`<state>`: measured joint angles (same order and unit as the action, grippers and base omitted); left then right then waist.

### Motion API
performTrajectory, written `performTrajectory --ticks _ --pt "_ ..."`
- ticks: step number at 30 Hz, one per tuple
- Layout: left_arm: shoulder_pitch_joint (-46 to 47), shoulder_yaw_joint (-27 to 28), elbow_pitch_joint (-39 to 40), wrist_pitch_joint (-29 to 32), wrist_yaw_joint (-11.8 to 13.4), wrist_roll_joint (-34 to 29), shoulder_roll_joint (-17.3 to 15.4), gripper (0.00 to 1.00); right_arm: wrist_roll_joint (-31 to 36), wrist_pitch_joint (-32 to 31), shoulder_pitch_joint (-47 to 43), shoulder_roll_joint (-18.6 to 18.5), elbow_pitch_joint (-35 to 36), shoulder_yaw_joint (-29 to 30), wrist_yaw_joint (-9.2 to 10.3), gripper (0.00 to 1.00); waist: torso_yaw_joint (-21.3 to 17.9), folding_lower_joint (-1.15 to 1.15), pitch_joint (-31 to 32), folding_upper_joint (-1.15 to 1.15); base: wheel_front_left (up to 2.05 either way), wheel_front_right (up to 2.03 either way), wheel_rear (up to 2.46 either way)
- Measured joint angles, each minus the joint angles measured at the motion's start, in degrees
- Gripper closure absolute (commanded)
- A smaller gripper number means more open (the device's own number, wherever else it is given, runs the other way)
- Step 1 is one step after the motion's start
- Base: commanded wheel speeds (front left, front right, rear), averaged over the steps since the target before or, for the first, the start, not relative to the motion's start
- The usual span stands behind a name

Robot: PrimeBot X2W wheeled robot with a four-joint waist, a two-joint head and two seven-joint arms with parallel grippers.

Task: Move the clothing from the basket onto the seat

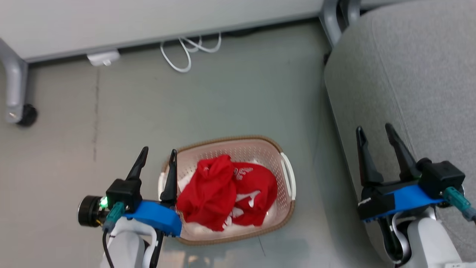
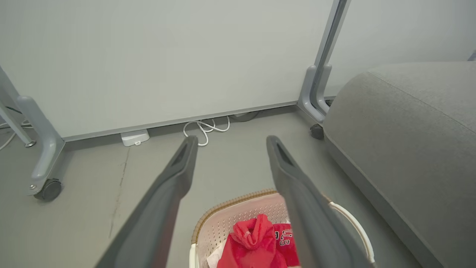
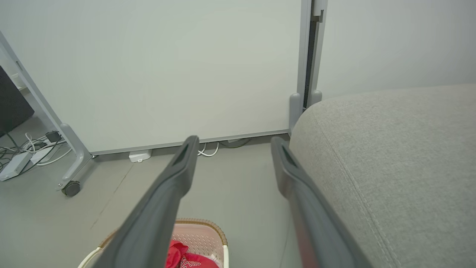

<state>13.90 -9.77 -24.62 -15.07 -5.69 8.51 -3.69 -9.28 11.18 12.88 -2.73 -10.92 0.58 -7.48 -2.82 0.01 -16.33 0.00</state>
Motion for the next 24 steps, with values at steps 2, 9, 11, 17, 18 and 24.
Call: performTrajectory --ticks 2,9,11,17,18,24 --pt "2.03 -0.35 -1.89 0.0 -0.33 -0.34 -0.41 0.0 -0.24 0.51 1.48 -0.03 0.35 -0.32 0.0 0.0 -0.87 0.0 -2.72 0.0 0.0 0.0 0.0" --pt "9.76 -2.69 -10.48 0.0 -1.18 -1.23 -2.1 0.0 -1.62 2.18 6.15 -0.05 -0.1 -2.66 0.0 0.0 -4.24 0.01 -11.79 0.0 0.0 0.0 0.0" --pt "11.56 -3.8 -13.23 0.01 -1.26 -1.53 -2.68 0.0 -2.52 2.6 6.96 -0.04 -0.57 -3.47 0.0 0.0 -5.29 0.01 -14.02 0.0 0.0 0.0 0.0" --pt "16.73 -6.39 -20.76 0.71 -1.44 -1.42 -3.83 0.0 -4.14 3.55 9.16 -0.05 -1.83 -5.5 0.0 0.0 -8.55 0.01 -19.49 0.0 0.0 0.0 0.0" --pt "17.36 -6.9 -21.8 0.83 -1.46 -1.24 -4.0 0.0 -4.42 3.6 9.36 -0.05 -1.98 -5.72 0.0 0.0 -9.11 0.01 -20.18 0.0 0.0 0.0 0.0" --pt "20.95 -9.27 -27.17 2.35 -1.74 -0.44 -4.94 0.0 -6.14 3.78 10.6 -0.07 -2.21 -7.25 0.0 0.0 -12.06 0.01 -23.59 0.0 0.0 0.0 0.0"
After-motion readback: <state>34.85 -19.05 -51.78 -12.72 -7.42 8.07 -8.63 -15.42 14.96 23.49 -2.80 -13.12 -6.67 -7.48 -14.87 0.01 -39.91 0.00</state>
